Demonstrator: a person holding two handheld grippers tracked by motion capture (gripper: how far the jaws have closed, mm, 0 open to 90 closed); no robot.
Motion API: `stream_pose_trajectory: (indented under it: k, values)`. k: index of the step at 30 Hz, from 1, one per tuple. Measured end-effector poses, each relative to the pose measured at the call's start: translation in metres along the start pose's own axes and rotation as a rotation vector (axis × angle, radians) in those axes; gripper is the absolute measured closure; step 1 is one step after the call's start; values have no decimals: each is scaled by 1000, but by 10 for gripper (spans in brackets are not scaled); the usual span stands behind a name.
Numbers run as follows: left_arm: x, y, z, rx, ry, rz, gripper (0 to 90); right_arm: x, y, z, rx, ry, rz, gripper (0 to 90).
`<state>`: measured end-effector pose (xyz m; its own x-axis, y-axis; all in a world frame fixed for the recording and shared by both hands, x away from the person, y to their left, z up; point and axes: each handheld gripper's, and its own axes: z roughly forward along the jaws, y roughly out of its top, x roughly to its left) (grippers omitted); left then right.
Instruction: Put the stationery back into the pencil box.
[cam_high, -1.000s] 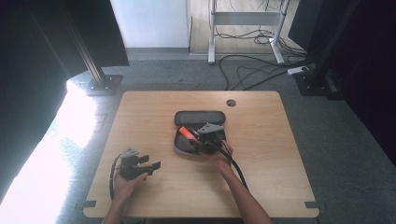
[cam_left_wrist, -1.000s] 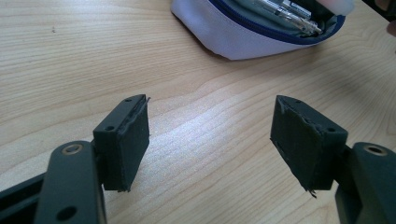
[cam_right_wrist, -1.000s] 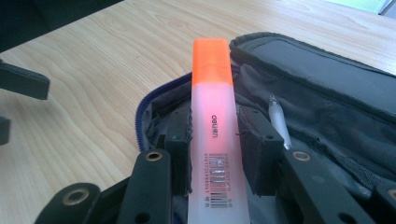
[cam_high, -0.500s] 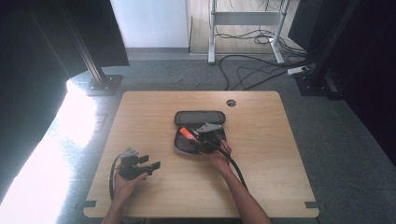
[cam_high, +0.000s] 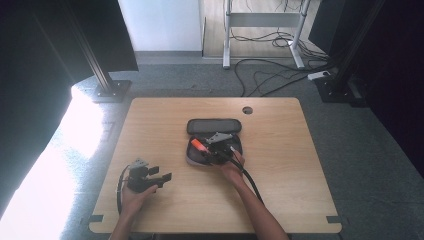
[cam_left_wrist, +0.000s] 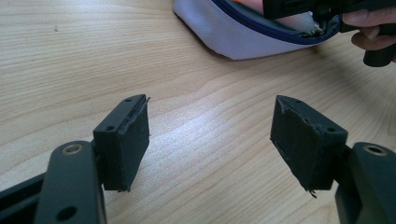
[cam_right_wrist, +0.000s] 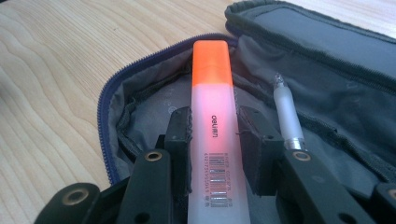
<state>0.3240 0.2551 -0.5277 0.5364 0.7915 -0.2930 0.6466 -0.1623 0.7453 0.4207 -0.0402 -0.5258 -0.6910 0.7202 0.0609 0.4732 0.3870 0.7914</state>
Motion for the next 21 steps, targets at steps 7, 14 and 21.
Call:
stream_pose_trajectory:
  k: [7,14,21]
  values:
    - [-1,0,1,4,0,0,286,1,-1,4,22,-7,-10,653]
    - [0,0,0,2,1,-1,287,1,-2,5,32,-8,-6,642]
    - [0,0,0,1,1,-1,286,2,0,2,13,-4,-2,569]
